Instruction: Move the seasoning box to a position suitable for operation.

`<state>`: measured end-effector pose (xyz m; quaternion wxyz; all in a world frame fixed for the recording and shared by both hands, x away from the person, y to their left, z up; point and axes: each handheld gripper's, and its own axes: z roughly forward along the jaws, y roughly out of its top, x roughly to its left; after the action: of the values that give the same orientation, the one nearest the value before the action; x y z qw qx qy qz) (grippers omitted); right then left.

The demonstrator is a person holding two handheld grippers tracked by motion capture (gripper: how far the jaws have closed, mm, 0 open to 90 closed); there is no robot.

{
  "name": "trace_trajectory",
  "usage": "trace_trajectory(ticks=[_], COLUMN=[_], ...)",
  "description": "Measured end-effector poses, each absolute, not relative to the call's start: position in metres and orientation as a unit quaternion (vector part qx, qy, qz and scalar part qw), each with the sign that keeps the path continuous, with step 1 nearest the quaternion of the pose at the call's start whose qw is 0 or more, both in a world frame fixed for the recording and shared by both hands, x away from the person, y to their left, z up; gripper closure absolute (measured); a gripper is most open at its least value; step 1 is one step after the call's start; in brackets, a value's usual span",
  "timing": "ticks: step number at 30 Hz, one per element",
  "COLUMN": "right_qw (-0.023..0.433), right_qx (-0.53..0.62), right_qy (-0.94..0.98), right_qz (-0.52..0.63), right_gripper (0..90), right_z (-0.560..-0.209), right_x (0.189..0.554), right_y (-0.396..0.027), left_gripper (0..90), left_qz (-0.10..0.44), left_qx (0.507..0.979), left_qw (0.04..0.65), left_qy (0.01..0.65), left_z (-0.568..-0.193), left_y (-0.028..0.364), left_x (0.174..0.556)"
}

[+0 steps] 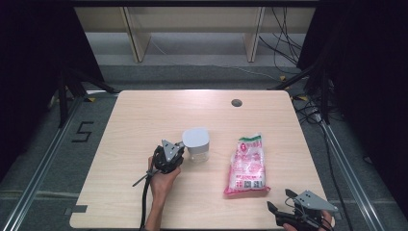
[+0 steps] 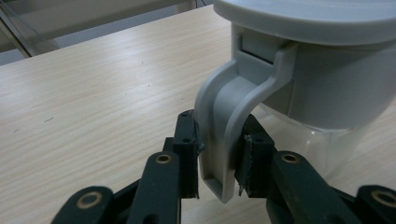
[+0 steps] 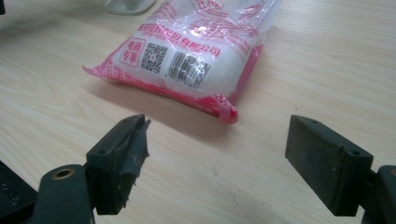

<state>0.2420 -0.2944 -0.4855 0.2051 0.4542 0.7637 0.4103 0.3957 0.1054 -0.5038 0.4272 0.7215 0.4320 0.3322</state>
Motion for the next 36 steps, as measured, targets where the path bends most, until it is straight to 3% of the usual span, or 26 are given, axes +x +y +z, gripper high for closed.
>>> trace_trajectory(ticks=[11, 36], right_qw=[0.202, 0.201], right_qx=[0.457, 0.462], right_qy=[0.761, 0.76], right_qz=[0.414, 0.411], right_gripper=[22.1, 22.1], right_z=[-0.486, -0.487], right_x=[0.242, 0.242], right_y=[-0.293, -0.291], left_gripper=[72.5, 72.0], left_qz=[0.296, 0.291], left_qx=[0.732, 0.738], left_qw=[0.46, 0.482], left_qy=[0.406, 0.373], left_z=[-0.505, -0.508], left_y=[0.118, 0.111], left_x=[0.384, 0.326])
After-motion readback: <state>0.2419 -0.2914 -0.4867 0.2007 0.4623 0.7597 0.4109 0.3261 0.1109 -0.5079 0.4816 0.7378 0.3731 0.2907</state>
